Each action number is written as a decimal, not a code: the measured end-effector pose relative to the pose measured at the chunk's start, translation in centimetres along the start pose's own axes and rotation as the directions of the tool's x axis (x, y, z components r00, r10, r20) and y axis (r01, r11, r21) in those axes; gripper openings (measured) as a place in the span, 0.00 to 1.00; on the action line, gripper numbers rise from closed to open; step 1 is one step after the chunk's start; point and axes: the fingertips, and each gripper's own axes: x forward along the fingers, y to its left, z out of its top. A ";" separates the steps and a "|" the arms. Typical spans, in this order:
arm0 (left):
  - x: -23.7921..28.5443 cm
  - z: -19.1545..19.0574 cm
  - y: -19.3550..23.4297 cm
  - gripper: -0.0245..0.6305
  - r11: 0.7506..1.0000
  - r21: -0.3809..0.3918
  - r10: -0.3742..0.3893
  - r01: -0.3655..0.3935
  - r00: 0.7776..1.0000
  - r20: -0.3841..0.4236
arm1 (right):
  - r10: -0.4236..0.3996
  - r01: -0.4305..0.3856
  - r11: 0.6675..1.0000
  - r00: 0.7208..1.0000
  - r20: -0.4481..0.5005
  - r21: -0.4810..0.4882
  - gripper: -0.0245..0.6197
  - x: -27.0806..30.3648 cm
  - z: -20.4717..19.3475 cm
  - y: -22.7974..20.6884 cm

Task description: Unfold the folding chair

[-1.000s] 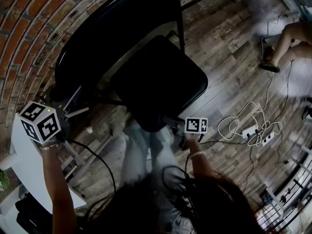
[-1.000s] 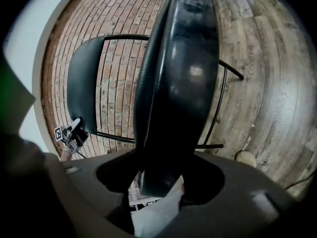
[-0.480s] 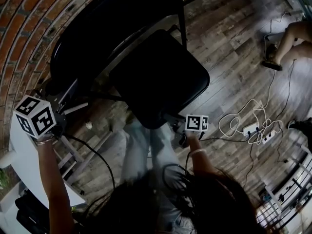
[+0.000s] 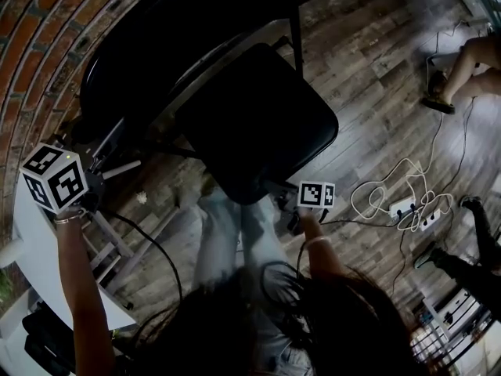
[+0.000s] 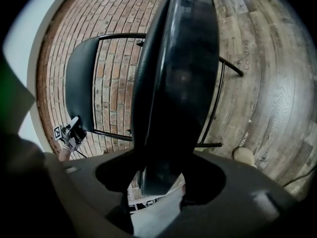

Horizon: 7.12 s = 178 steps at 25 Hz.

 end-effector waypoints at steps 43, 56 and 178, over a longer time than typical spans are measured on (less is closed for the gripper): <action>3.0 -0.8 3.8 0.33 1.000 -0.014 0.007 -0.007 1.000 -0.019 | -0.132 0.136 0.983 0.990 -0.041 0.120 0.49 1.1 -2.0 -4.9; 4.6 -1.6 4.9 0.35 1.000 -0.028 0.011 -0.012 0.999 -0.037 | -0.253 0.262 0.962 0.962 -0.105 0.081 0.47 0.5 -3.2 -7.1; -26.3 -23.3 -45.8 0.11 0.895 -0.442 0.048 0.053 0.975 0.215 | -0.033 0.201 0.767 0.961 0.276 -0.609 0.03 -32.4 -18.9 16.4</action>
